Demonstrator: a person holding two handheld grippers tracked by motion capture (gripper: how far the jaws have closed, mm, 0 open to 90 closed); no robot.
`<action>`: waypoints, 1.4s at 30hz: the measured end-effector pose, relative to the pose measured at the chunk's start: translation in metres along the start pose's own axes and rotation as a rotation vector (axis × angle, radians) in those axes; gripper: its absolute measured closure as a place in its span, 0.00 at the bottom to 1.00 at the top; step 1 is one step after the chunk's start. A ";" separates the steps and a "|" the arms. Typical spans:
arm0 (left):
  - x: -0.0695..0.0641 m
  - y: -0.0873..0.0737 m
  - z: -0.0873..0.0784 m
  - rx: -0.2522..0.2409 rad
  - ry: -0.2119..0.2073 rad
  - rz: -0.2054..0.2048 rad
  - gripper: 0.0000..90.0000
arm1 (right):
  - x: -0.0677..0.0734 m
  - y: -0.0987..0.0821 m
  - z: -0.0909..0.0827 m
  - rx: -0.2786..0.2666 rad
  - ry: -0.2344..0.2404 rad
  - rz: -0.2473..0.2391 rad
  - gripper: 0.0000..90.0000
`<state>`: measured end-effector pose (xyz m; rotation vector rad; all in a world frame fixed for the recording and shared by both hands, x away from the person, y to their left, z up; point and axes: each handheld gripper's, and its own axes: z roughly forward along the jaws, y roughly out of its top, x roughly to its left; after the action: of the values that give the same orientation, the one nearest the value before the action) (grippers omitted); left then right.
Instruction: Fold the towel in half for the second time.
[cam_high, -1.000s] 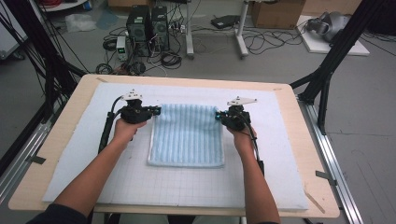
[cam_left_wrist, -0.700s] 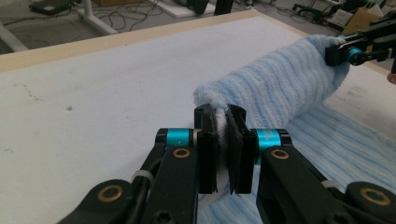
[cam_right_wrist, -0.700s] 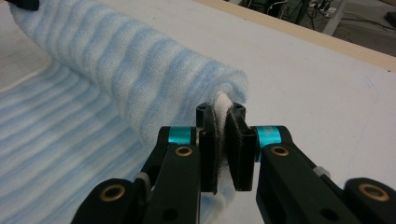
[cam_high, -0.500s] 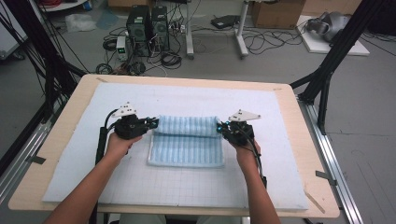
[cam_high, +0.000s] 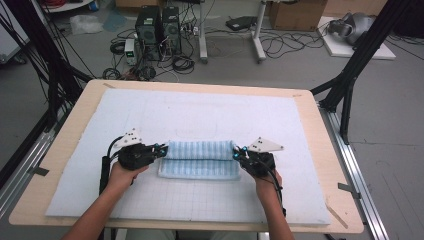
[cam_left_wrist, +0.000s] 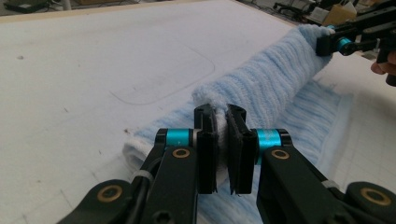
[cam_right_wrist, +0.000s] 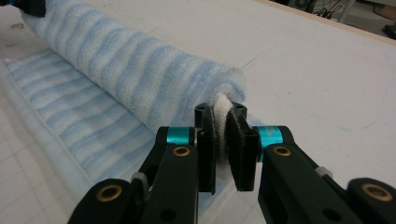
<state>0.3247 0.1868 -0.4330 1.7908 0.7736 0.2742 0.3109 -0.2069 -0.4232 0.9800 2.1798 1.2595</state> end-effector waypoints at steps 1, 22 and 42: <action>-0.002 -0.002 -0.002 0.007 -0.003 0.012 0.92 | 0.001 -0.002 -0.001 -0.005 0.003 0.007 0.92; 0.007 0.012 -0.005 -0.030 0.022 -0.090 0.65 | 0.002 0.018 0.000 0.003 -0.058 0.096 0.59; 0.002 -0.011 0.023 0.194 0.167 -0.101 0.58 | 0.010 -0.017 0.013 0.152 -0.004 0.059 0.82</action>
<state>0.3346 0.1722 -0.4516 1.9205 1.0356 0.2922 0.3070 -0.1972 -0.4448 1.1122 2.2858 1.1293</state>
